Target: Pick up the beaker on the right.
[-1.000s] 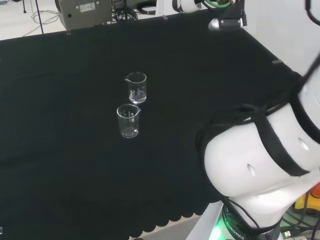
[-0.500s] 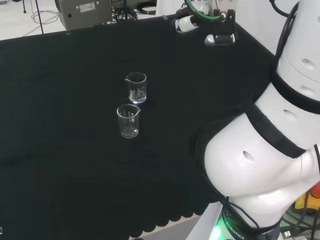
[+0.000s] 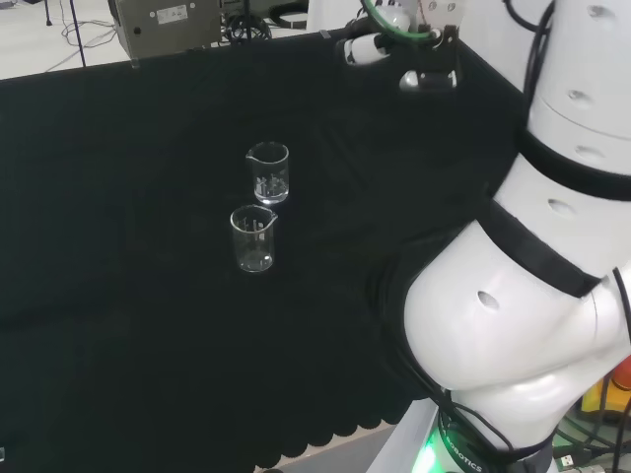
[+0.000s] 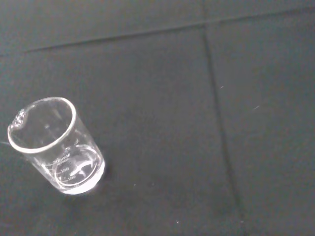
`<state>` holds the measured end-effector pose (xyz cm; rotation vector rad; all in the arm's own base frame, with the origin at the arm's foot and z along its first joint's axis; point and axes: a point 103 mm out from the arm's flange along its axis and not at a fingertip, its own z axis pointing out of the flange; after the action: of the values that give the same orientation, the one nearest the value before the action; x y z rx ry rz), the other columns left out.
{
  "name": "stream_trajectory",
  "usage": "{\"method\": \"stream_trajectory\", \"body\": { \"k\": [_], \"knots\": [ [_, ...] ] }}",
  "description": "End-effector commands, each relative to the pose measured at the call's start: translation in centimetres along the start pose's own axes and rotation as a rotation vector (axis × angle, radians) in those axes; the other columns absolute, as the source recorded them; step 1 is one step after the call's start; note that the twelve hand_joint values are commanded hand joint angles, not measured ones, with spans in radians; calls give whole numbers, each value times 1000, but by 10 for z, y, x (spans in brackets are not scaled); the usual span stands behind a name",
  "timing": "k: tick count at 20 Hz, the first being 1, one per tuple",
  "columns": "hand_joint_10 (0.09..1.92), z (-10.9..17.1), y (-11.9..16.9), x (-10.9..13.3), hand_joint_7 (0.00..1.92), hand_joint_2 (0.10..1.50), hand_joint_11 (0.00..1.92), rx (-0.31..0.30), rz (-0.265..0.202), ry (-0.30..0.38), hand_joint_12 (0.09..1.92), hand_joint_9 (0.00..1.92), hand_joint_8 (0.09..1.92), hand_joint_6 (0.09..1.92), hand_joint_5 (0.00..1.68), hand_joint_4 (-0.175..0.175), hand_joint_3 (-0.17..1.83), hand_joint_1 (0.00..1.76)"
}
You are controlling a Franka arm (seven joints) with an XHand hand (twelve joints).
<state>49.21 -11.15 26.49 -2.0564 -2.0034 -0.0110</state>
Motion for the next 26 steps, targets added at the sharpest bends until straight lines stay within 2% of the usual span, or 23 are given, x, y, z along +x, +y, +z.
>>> {"method": "stream_trajectory", "body": {
  "k": [1, 6, 9, 16, 18, 20, 23, 26],
  "knots": [
    [667, 58, 50, 21, 186, 1111, 83, 6, -114, 86, 1433, 367, 624, 87, 371, -31, 259, 313],
    [672, 71, 52, 22, 193, 1041, 82, 11, -165, 109, 1433, 383, 632, 87, 377, -32, 235, 410],
    [670, 83, 54, 30, 190, 1001, 81, 25, -175, 126, 1433, 384, 632, 87, 372, -32, 223, 457],
    [663, 105, 54, 44, 231, 840, 120, 19, -226, 125, 1424, 423, 644, 87, 367, -37, 184, 694],
    [638, 109, 55, 44, 267, 794, 150, 25, -252, 137, 1412, 463, 643, 87, 385, -40, 223, 743],
    [614, 113, 55, 45, 303, 722, 169, 0, -279, 150, 1402, 489, 643, 87, 427, -41, 331, 786],
    [599, 120, 56, 45, 369, 645, 209, 2, -301, 192, 1384, 536, 660, 87, 500, -44, 461, 829],
    [592, 128, 59, 49, 386, 618, 222, 11, -322, 226, 1381, 551, 665, 87, 519, -45, 508, 841]
  ]
}}
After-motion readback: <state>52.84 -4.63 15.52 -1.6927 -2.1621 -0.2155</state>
